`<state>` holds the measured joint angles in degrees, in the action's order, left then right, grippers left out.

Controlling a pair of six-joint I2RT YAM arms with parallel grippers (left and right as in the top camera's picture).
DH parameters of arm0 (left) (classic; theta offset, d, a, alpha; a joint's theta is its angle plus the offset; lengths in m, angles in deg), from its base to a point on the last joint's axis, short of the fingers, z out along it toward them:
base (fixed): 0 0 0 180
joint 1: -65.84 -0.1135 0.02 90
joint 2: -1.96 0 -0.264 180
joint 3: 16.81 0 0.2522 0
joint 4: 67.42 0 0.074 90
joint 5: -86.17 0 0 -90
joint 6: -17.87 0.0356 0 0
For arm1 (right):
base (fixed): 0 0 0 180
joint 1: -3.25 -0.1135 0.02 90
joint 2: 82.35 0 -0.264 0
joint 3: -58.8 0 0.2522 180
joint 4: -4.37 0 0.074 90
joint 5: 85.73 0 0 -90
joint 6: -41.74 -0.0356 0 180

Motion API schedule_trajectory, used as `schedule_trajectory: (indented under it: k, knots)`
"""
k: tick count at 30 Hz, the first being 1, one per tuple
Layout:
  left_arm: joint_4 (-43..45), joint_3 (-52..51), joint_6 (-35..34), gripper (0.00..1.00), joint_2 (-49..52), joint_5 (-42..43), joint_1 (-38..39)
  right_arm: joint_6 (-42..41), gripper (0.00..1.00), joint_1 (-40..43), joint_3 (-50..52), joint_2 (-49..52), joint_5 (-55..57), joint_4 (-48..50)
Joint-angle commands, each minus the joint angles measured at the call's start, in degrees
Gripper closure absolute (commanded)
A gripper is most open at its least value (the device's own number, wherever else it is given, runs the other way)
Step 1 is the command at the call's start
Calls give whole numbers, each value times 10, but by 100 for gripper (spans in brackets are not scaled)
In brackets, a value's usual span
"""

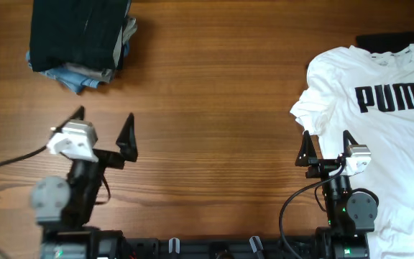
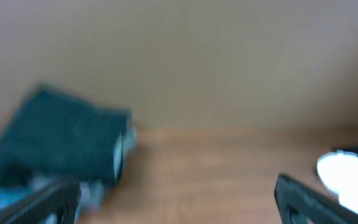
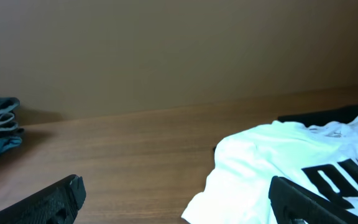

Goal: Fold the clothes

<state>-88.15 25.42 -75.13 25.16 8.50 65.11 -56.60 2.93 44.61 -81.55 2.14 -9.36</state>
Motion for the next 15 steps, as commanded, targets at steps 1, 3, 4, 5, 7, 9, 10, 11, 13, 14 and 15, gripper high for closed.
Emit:
schedule_trajectory:
  k: [1, 3, 4, 5, 7, 9, 10, 11, 13, 14, 15]
  knots:
    - [99, -138, -69, 0, -54, 0, 2, -8, 0, 2, 2, -6, -7, 2]
    - [92, -174, -69, 0, -110, 0, 2, -8, 0, 2, 2, -6, -7, 2]
    - [76, -182, -67, 0, -141, 0, 1, -8, 0, 2, 2, -6, -7, 2]
    - [44, -184, -67, 0, -179, 0, -3, -8, 0, 2, 2, -6, -7, 2]
    - [1, -184, -67, 0, -228, 0, -12, -8, 0, 2, 2, -6, -7, 2]
    - [-6, -188, -67, 0, -230, 2, -20, -8, 0, 2, 2, -6, -7, 2]
    - [-6, -191, -67, 0, -230, 2, -20, -8, 0, 2, 2, -6, -7, 2]
    - [-6, -196, -67, 0, -230, 2, -19, -8, 0, 2, 2, -6, -7, 2]
    - [-4, -220, -67, 0, -230, 2, -12, -8, 0, 2, 2, -6, -7, 2]
    - [2, -236, -67, 0, -230, 2, -6, -8, 0, 2, 2, -6, -7, 2]
    - [16, -257, -67, 0, -230, 2, 0, -8, 0, 2, 2, -6, -7, 2]
